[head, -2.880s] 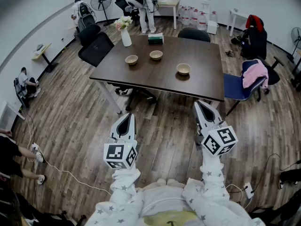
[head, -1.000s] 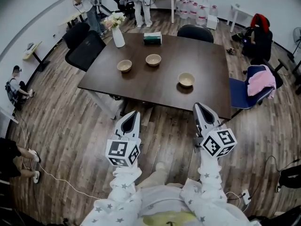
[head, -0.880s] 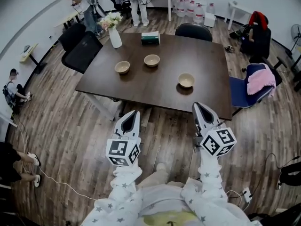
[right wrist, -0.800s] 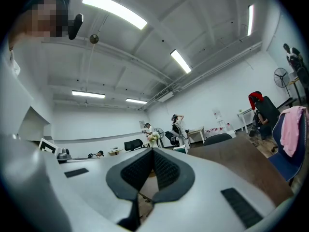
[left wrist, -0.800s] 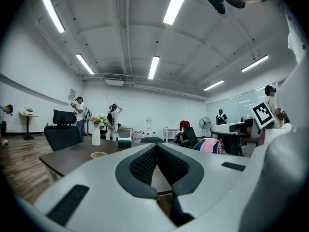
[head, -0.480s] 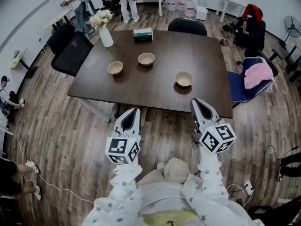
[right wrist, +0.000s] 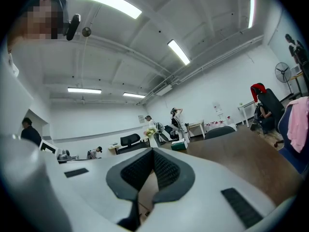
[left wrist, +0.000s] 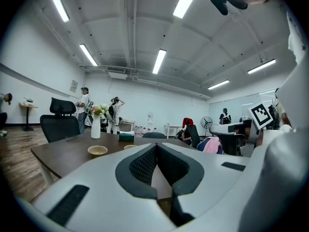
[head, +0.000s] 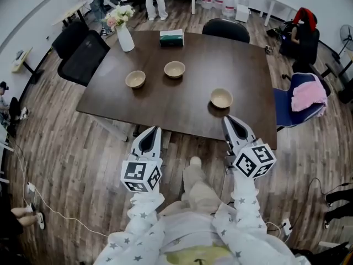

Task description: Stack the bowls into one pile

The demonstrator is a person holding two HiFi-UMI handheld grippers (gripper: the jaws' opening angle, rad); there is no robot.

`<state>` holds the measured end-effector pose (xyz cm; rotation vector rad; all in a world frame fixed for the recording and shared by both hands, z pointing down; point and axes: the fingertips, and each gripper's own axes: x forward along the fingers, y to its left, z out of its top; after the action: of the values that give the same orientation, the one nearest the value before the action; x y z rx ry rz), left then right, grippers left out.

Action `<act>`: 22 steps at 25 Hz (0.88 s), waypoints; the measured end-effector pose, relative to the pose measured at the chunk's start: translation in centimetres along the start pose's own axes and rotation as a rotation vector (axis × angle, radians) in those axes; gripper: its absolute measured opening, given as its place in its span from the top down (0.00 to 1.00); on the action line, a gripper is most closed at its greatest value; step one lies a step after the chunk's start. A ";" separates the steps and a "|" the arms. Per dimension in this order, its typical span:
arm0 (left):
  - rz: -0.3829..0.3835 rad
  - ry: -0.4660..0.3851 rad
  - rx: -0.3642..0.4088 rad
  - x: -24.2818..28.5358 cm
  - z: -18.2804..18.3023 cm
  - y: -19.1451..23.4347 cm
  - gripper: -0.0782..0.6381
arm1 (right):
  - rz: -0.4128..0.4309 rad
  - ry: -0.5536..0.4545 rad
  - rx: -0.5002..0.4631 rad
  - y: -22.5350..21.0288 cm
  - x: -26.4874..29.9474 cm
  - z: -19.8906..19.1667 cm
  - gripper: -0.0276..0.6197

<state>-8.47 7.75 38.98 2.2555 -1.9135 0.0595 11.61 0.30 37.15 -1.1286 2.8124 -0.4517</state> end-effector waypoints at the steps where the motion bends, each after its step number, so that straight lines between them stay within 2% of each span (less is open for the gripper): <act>1: 0.001 0.001 0.005 0.8 0.1 0.4 0.86 | 0.005 0.006 -0.001 -0.4 1.0 -0.1 0.92; 8: -0.008 0.015 0.019 8.4 1.8 2.8 0.86 | 0.029 0.039 0.015 -4.7 8.1 1.0 0.92; 22: -0.079 0.066 -0.009 21.1 2.2 4.3 0.86 | -0.059 0.078 0.021 -14.0 15.8 3.4 0.92</act>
<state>-9.33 -13.84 40.44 2.2905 -1.7870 0.1133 10.04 -21.02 38.72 -1.2194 2.8395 -0.5404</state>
